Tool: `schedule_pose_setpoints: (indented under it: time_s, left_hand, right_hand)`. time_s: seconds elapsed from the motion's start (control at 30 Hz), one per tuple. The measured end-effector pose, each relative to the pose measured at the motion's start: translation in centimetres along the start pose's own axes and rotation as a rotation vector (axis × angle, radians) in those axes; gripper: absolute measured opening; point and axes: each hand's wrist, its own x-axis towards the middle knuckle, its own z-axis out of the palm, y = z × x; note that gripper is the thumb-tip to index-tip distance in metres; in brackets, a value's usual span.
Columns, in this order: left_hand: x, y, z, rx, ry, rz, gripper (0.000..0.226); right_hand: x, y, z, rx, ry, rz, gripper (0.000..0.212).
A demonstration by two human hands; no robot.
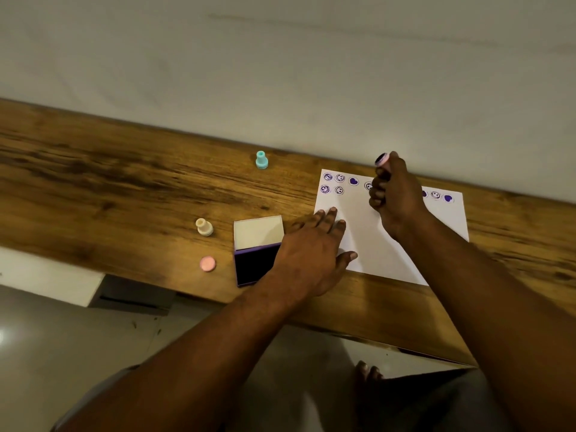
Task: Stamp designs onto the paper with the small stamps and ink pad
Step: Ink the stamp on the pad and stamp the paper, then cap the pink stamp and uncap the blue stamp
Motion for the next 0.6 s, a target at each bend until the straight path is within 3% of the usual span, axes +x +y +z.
schedule_pose_setpoints:
  time_s: [0.2, 0.4, 0.5, 0.6]
  left_hand:
    - [-2.0, -1.9, -2.2, -0.011, 0.109, -0.001, 0.067]
    - [-7.3, -7.7, -5.6, -0.17, 0.275, -0.155, 0.039]
    - [-10.7, -11.8, -6.3, -0.264, 0.251, -0.2, 0.022]
    - [-13.8, -15.5, -5.7, -0.305, 0.248, -0.273, 0.023]
  right_hand:
    - [-1.1, 0.0, 1.1, -0.2, -0.096, -0.078, 0.029]
    - [-4.0, 1.2, 3.5, -0.368, -0.315, -0.261, 0.032]
    - [-5.9, 2.4, 5.8, -0.527, -0.452, -0.351, 0.029]
    - [-7.9, 3.7, 8.1, -0.733, -0.589, -0.454, 0.028]
